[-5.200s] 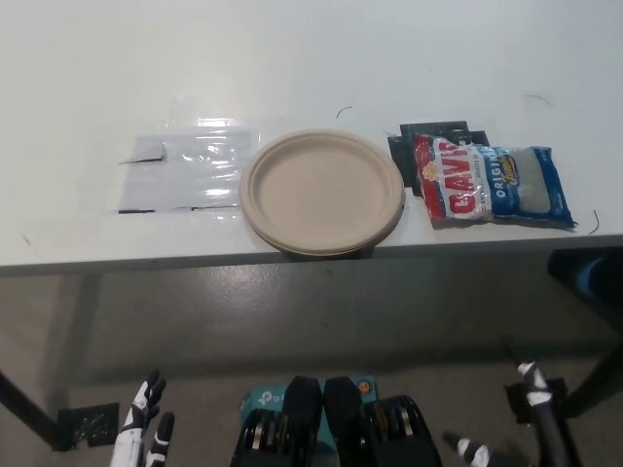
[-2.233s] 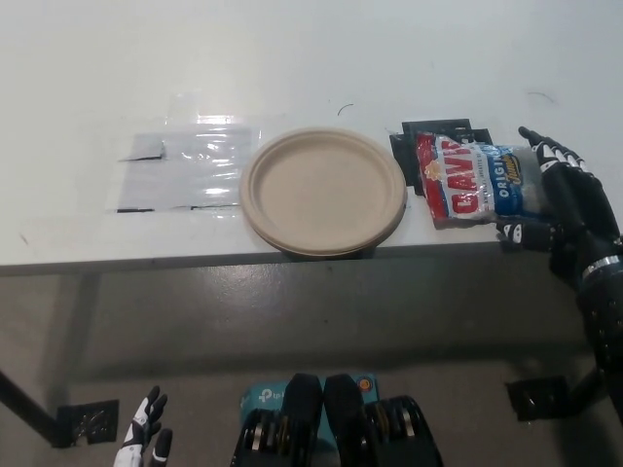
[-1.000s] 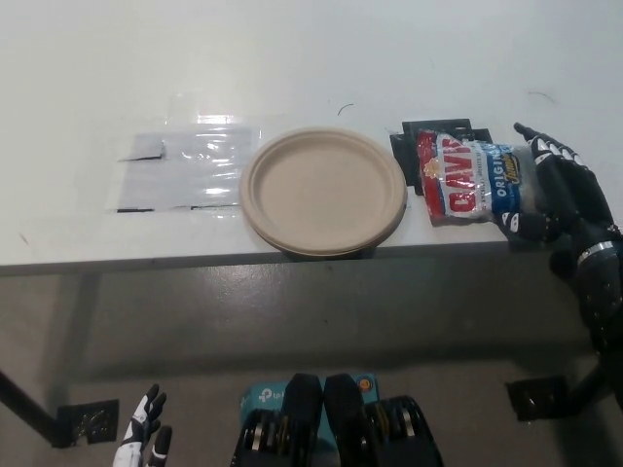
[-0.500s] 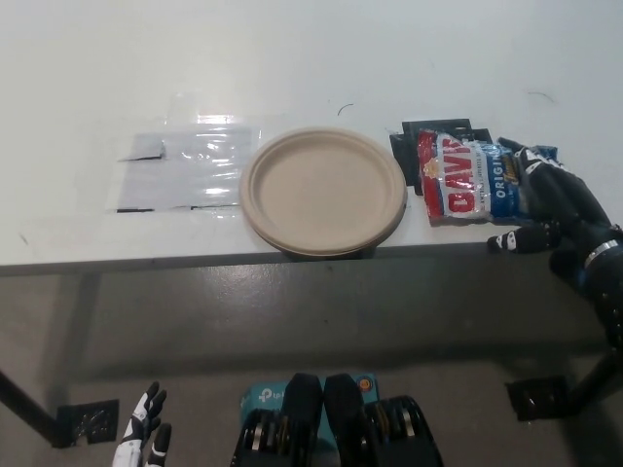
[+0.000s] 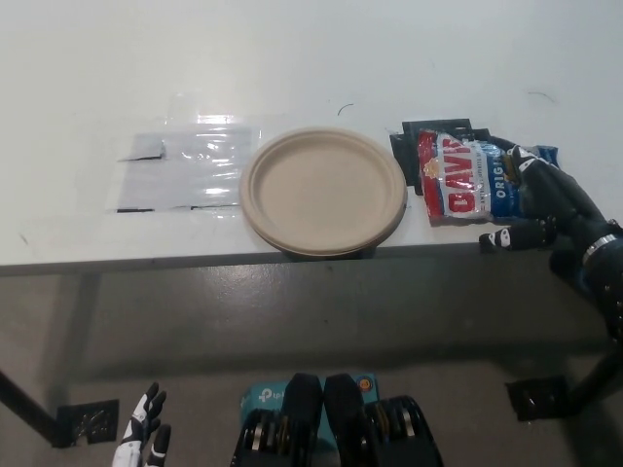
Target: The robot picks up a small bag of sunflower seeds on the right hand side and take it to the empty plate on the left hand side then pours some sunflower seeds on to the plate.
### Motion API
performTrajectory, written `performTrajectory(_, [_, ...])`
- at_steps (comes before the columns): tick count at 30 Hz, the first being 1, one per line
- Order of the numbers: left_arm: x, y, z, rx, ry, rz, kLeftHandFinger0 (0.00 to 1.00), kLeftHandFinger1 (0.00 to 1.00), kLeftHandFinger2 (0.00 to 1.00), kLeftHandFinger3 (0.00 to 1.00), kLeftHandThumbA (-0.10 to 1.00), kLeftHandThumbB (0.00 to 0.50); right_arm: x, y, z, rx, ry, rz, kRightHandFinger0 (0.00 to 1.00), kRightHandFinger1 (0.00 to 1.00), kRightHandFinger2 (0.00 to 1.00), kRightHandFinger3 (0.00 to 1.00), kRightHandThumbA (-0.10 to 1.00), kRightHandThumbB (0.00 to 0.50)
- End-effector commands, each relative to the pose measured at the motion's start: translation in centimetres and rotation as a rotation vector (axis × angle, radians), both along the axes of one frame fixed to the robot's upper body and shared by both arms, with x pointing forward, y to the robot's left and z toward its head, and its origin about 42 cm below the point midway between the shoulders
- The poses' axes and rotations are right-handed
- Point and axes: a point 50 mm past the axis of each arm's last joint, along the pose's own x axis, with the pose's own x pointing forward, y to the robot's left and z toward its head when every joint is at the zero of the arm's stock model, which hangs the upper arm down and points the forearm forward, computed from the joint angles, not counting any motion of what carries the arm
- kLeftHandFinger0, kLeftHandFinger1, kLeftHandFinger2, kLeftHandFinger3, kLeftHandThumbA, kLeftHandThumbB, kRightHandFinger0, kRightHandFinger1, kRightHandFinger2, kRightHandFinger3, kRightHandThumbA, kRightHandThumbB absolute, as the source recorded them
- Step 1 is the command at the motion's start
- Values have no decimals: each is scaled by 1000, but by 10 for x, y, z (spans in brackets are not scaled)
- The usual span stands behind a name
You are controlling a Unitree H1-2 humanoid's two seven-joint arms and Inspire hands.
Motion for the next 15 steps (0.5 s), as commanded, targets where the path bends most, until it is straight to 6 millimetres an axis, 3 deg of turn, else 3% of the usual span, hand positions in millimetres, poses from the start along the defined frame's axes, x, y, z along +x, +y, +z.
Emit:
performTrajectory(1, [-4, 4, 4, -5, -27, -4, 1000, 1000, 1000, 1000, 1000, 182, 14, -2, 35, -13, -101, 1, 1000, 1000, 1000, 1000, 985, 486])
performTrajectory(15, [-8, 3, 1, -22, -20, -2, 1000, 1000, 1000, 1000, 1000, 170, 17, -2, 30, -52, -96, -38, 1000, 1000, 1000, 1000, 991, 451])
